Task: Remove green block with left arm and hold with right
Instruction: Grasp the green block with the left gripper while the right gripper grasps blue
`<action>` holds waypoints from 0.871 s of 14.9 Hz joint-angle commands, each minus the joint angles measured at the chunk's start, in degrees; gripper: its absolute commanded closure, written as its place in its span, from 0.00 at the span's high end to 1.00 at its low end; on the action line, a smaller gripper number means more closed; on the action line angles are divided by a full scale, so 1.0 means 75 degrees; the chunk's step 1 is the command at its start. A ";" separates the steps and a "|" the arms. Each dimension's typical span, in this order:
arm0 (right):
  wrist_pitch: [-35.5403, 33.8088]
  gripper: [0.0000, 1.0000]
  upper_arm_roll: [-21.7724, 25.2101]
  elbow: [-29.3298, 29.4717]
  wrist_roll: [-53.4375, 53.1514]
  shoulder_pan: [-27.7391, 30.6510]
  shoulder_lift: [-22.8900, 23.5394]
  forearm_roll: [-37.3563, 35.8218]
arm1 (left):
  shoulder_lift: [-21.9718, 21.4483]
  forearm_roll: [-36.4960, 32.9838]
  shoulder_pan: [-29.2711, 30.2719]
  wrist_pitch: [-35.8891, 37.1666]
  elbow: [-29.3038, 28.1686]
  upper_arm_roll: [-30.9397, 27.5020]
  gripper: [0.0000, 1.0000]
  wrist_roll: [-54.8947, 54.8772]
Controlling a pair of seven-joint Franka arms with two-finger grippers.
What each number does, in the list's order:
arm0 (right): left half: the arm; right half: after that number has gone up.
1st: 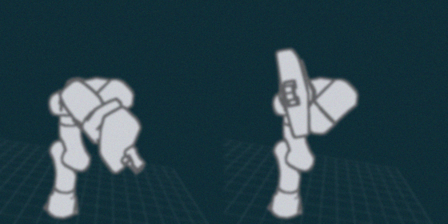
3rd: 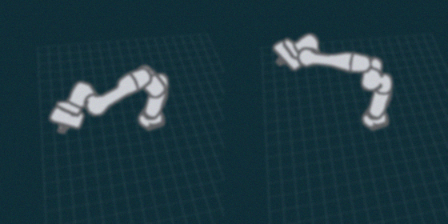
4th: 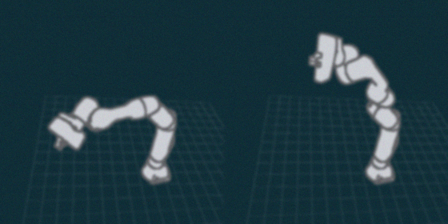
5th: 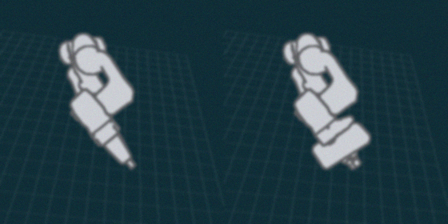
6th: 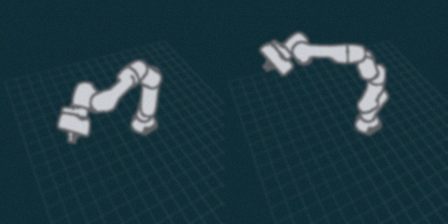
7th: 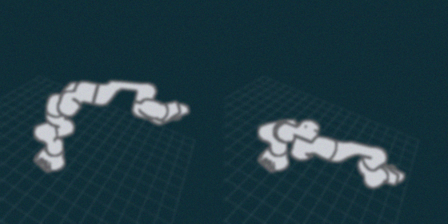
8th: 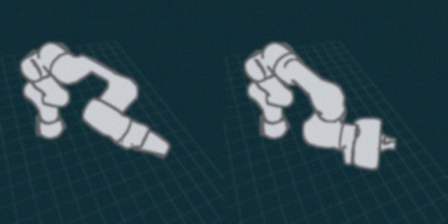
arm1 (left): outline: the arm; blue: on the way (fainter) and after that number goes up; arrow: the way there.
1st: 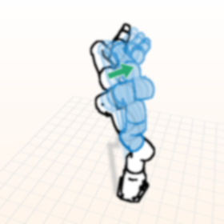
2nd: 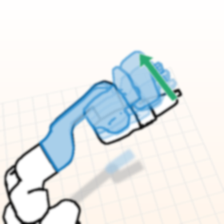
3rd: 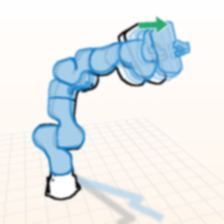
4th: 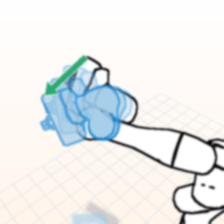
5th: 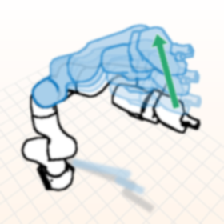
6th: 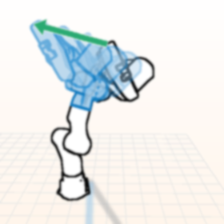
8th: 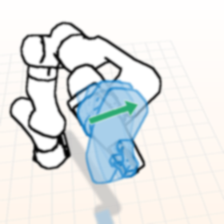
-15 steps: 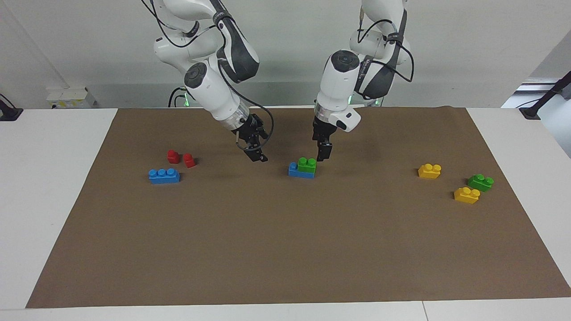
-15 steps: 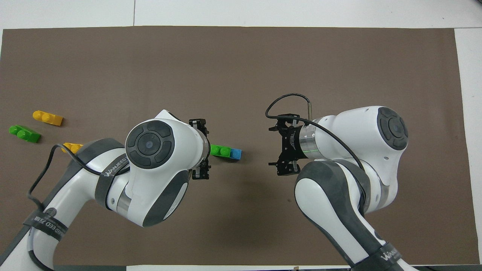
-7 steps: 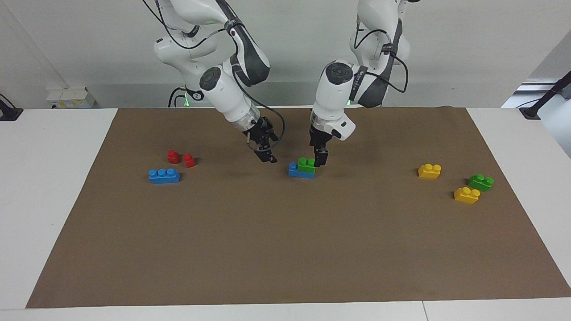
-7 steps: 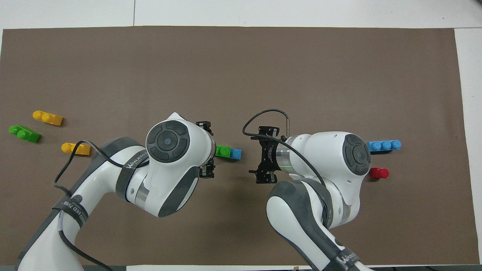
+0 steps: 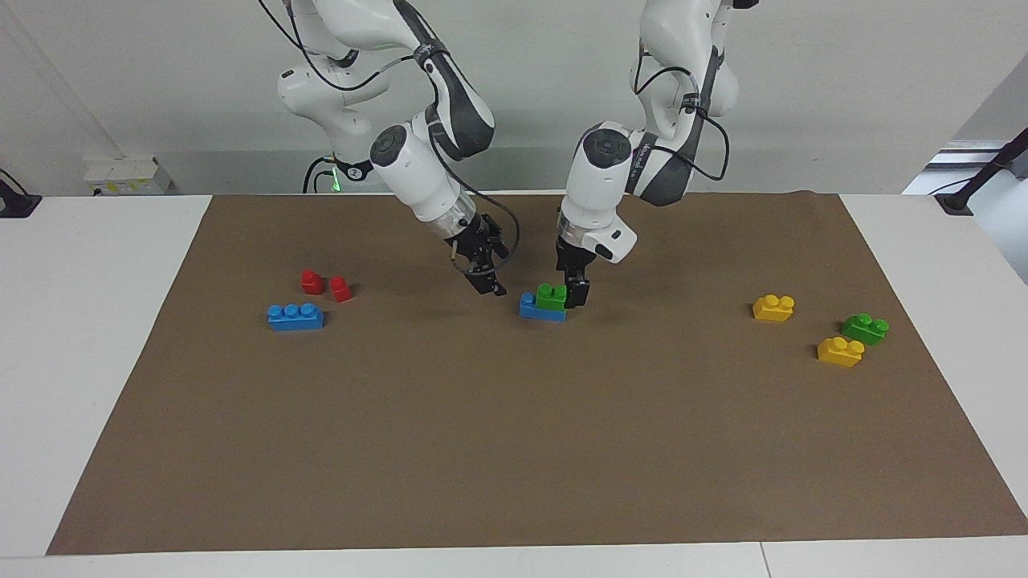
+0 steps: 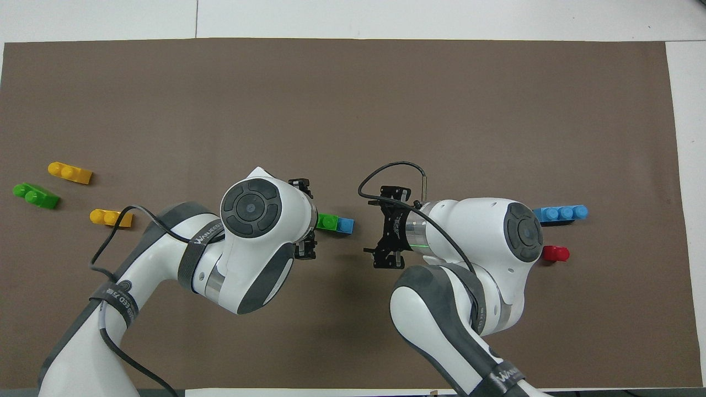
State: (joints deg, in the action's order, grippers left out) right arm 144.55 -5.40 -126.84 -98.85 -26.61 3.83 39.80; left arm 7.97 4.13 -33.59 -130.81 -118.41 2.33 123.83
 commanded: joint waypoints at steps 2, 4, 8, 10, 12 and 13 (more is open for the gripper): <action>0.0577 0.98 0.0006 -0.0127 0.0079 -0.0237 0.0193 0.0201 | 0.0085 0.0070 -0.0196 -0.0336 -0.0220 -0.0134 1.00 0.0164; 0.0625 0.98 0.0006 -0.0127 0.0079 -0.0237 0.0263 0.0213 | 0.0237 0.0035 -0.0243 -0.0418 -0.0220 -0.0134 1.00 0.0223; 0.0683 0.98 0.0006 -0.0127 0.0091 -0.0331 0.0509 0.0201 | 0.0261 0.0035 -0.0244 -0.0430 -0.0208 -0.0134 1.00 0.0224; 0.0847 0.98 0.0006 -0.0115 0.0091 -0.0343 0.0591 0.0201 | 0.0261 0.0035 -0.0243 -0.0430 -0.0196 -0.0134 1.00 0.0224; 0.0895 0.98 0.0006 -0.0092 0.0091 -0.0343 0.0720 0.0213 | 0.0261 0.0023 -0.0243 -0.0430 -0.0196 -0.0134 1.00 0.0224; 0.0953 0.98 0.0006 -0.0091 0.0091 -0.0343 0.0778 0.0213 | 0.0261 0.0023 -0.0255 -0.0430 -0.0185 -0.0134 1.00 0.0224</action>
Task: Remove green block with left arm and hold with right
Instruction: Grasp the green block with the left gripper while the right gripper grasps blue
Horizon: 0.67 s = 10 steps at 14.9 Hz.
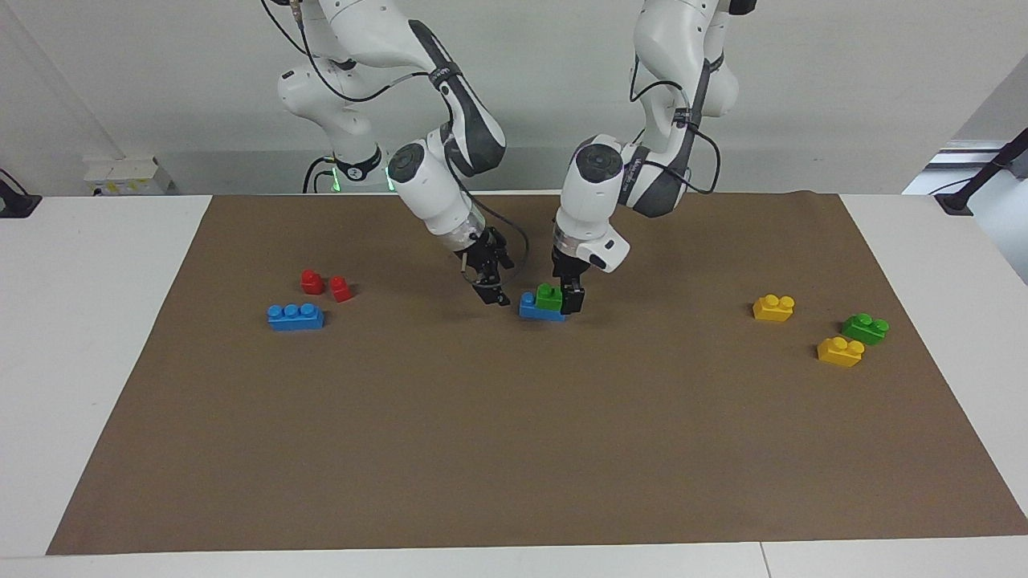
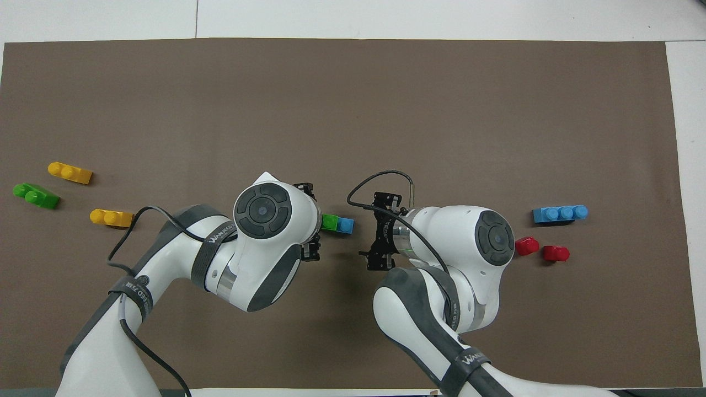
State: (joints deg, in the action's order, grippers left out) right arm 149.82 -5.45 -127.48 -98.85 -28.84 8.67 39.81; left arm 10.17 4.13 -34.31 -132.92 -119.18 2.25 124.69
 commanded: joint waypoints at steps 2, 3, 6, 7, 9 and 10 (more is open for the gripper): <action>0.0402 0.98 0.0001 0.0016 0.0114 -0.0080 0.0308 0.0212 | -0.0032 0.0023 -0.0148 -0.0183 -0.0094 -0.0124 1.00 0.0109; 0.0437 0.98 0.0012 0.0028 0.0149 -0.0231 0.0402 0.0224 | -0.0032 0.0023 -0.0160 -0.0183 -0.0094 -0.0124 1.00 0.0109; 0.0789 0.98 0.0001 0.0133 0.0149 -0.0349 0.0707 0.0294 | -0.0032 0.0023 -0.0160 -0.0195 -0.0082 -0.0124 1.00 0.0109; 0.0812 0.98 0.0001 0.0145 0.0149 -0.0396 0.0765 0.0294 | -0.0032 0.0023 -0.0148 -0.0195 -0.0094 -0.0124 1.00 0.0109; 0.0859 0.98 0.0001 0.0250 0.0149 -0.0432 0.0882 0.0294 | -0.0032 0.0023 -0.0160 -0.0195 -0.0082 -0.0124 1.00 0.0109; 0.0860 0.98 0.0001 0.0297 0.0149 -0.0432 0.0941 0.0306 | -0.0032 0.0023 -0.0160 -0.0207 -0.0082 -0.0124 1.00 0.0109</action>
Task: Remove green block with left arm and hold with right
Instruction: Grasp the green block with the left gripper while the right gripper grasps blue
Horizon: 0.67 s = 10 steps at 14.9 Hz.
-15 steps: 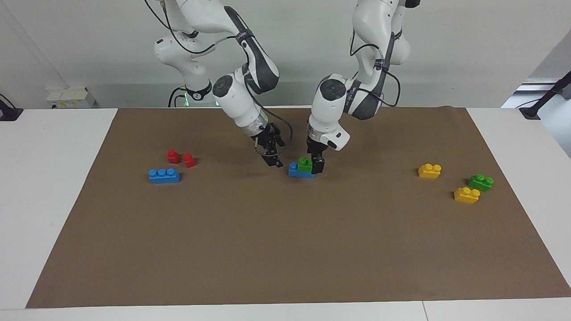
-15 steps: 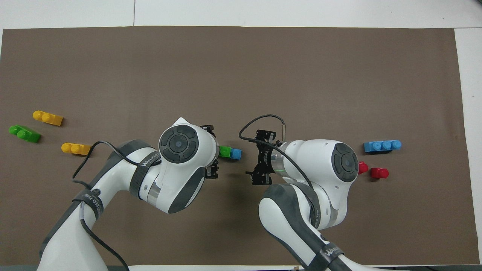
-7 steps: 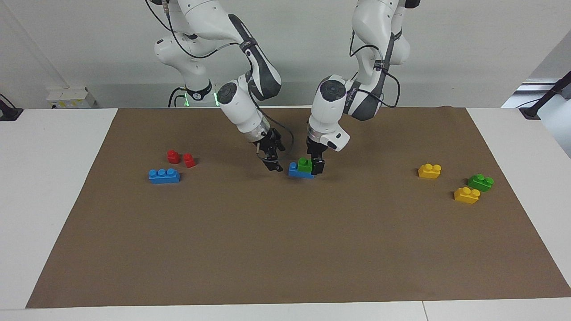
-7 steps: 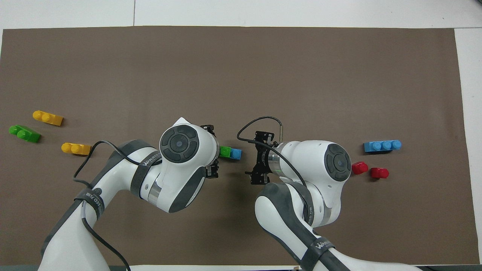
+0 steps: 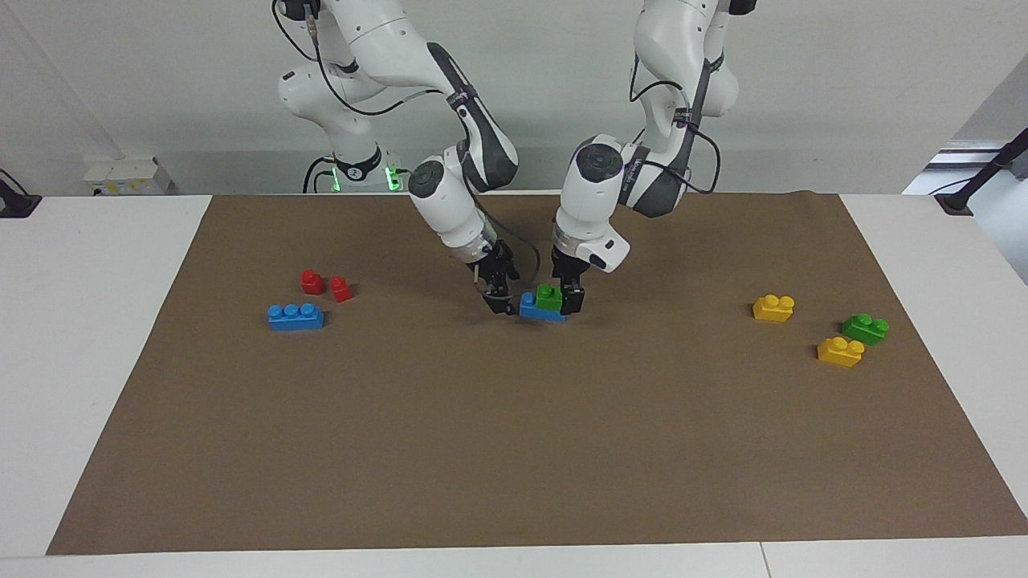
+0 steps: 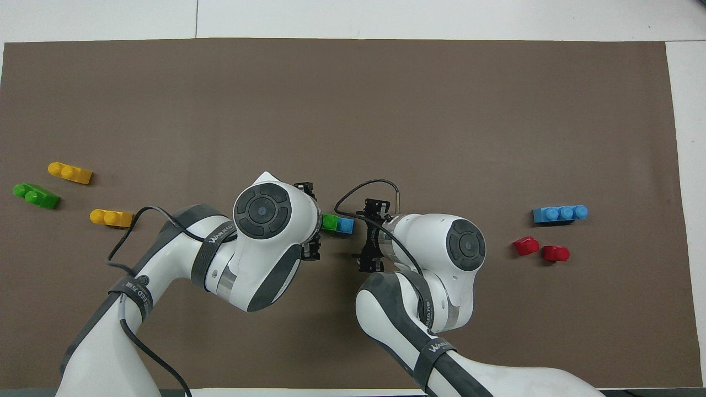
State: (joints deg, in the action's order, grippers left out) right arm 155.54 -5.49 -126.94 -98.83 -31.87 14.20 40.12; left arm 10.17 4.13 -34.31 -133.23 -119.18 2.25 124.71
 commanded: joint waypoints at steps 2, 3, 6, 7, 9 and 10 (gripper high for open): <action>0.0109 0.98 0.0005 0.0284 0.0157 -0.0028 0.0252 0.0263 | -0.0032 0.0024 -0.0148 -0.0178 -0.0082 -0.0124 1.00 0.0107; 0.0156 0.98 0.0005 0.0284 0.0157 -0.0028 0.0263 0.0263 | -0.0032 0.0024 -0.0160 -0.0166 -0.0082 -0.0124 1.00 0.0107; 0.0215 0.98 0.0005 0.0331 0.0157 -0.0028 0.0357 0.0252 | -0.0032 0.0024 -0.0148 -0.0178 -0.0082 -0.0124 1.00 0.0118; 0.0285 0.98 0.0005 0.0389 0.0146 -0.0039 0.0404 0.0252 | -0.0032 0.0024 -0.0148 -0.0178 -0.0082 -0.0124 1.00 0.0118; 0.0355 0.98 0.0005 0.0436 0.0146 -0.0144 0.0520 0.0287 | -0.0032 0.0024 -0.0160 -0.0178 -0.0082 -0.0124 1.00 0.0118; 0.0367 0.98 0.0005 0.0506 0.0146 -0.0156 0.0568 0.0356 | -0.0032 0.0024 -0.0148 -0.0178 -0.0082 -0.0124 1.00 0.0118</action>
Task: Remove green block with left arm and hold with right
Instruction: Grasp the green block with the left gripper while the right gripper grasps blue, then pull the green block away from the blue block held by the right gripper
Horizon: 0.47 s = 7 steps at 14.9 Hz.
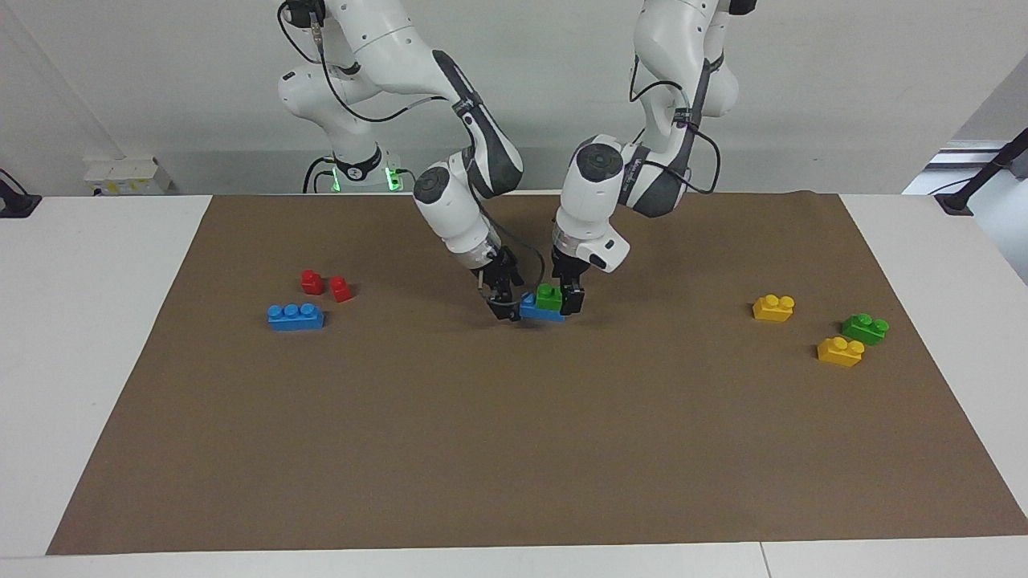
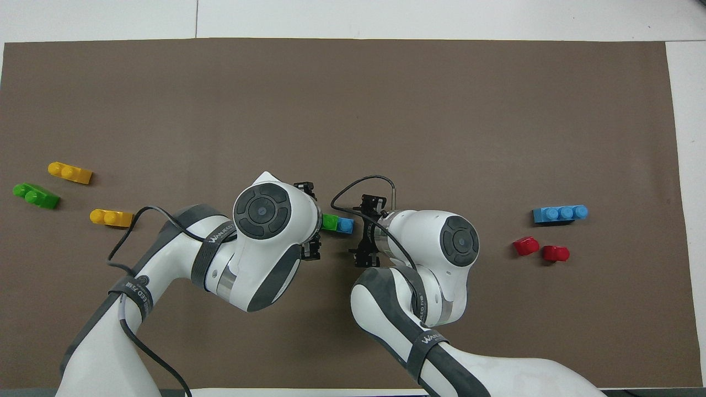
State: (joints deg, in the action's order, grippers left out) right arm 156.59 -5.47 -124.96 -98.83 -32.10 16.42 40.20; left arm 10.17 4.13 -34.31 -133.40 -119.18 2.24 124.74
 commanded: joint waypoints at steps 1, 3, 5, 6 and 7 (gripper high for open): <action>0.0227 0.98 0.0003 0.0278 0.0157 -0.0138 0.0317 0.0358 | -0.0032 0.0024 -0.0148 -0.0155 -0.0082 -0.0123 1.00 0.0114; 0.0239 0.98 0.0003 0.0407 0.0157 -0.0149 0.0411 0.0358 | -0.0032 0.0024 -0.0148 -0.0155 -0.0082 -0.0123 1.00 0.0114; 0.0402 0.97 0.0003 0.0408 0.0157 -0.0161 0.0482 0.0358 | -0.0032 0.0024 -0.0148 -0.0155 -0.0082 -0.0123 1.00 0.0114; 0.0426 0.93 0.0003 0.0407 0.0157 -0.0161 0.0482 0.0358 | -0.0032 0.0024 -0.0148 -0.0155 -0.0082 -0.0123 1.00 0.0114; 0.0427 0.85 0.0003 0.0407 0.0157 -0.0161 0.0494 0.0358 | -0.0032 0.0024 -0.0148 -0.0155 -0.0082 -0.0123 1.00 0.0114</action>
State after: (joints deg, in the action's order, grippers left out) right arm 158.41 -5.48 -122.87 -98.83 -32.94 19.00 41.10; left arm 10.17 4.13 -34.31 -133.43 -119.18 2.24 124.76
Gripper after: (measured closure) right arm 0.048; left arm 0.000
